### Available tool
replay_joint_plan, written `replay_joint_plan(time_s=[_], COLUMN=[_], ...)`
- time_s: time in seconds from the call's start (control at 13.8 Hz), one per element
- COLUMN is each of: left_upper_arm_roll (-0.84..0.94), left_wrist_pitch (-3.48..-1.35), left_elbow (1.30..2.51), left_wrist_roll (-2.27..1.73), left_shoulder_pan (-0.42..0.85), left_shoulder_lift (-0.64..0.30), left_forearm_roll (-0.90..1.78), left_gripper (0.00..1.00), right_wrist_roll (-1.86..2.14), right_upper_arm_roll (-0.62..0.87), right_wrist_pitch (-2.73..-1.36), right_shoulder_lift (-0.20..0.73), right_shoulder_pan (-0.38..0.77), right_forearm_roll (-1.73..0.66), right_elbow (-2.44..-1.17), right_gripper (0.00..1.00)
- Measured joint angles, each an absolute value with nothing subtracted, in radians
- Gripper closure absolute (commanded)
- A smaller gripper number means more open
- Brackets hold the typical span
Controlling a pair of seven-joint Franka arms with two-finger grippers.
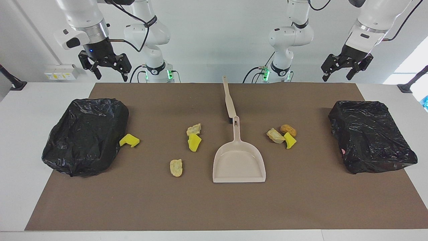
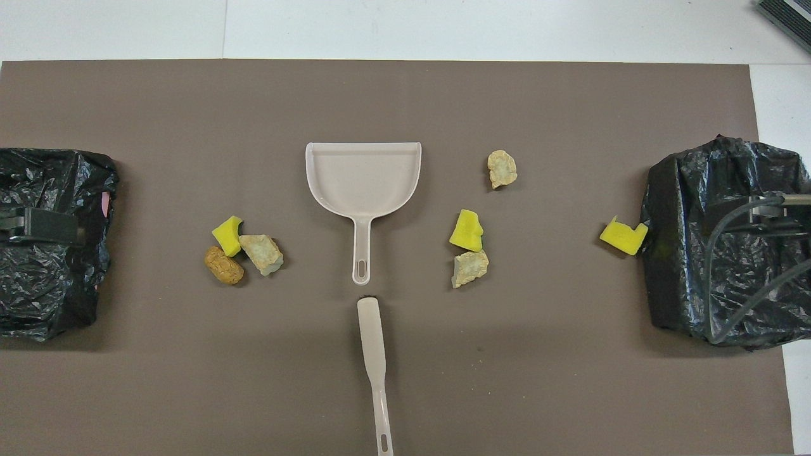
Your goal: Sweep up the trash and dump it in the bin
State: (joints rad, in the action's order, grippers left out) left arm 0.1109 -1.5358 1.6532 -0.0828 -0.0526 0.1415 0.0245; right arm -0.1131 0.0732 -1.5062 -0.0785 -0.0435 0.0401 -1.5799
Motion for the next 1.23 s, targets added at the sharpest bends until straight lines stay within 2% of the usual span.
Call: replay_joint_plan(time_s=[1.23], left_upper_arm_roll=[0.113], left_wrist_pitch=[-1.519], left_elbow=[1.653], left_wrist_roll=[-0.083], left_shoulder_pan=[-0.052], left_shoulder_lift=[0.142], left_forearm_roll=[0.025], left_gripper=[0.0], right_wrist_roll=[-0.113], right_upper_arm_roll=[0.072], right_wrist_pitch=[-1.506], right_shoulder_lift=[-0.079], right_shoulder_pan=[-0.044], right_forearm_roll=[0.04], right_elbow=[-1.58], right_gripper=[0.0])
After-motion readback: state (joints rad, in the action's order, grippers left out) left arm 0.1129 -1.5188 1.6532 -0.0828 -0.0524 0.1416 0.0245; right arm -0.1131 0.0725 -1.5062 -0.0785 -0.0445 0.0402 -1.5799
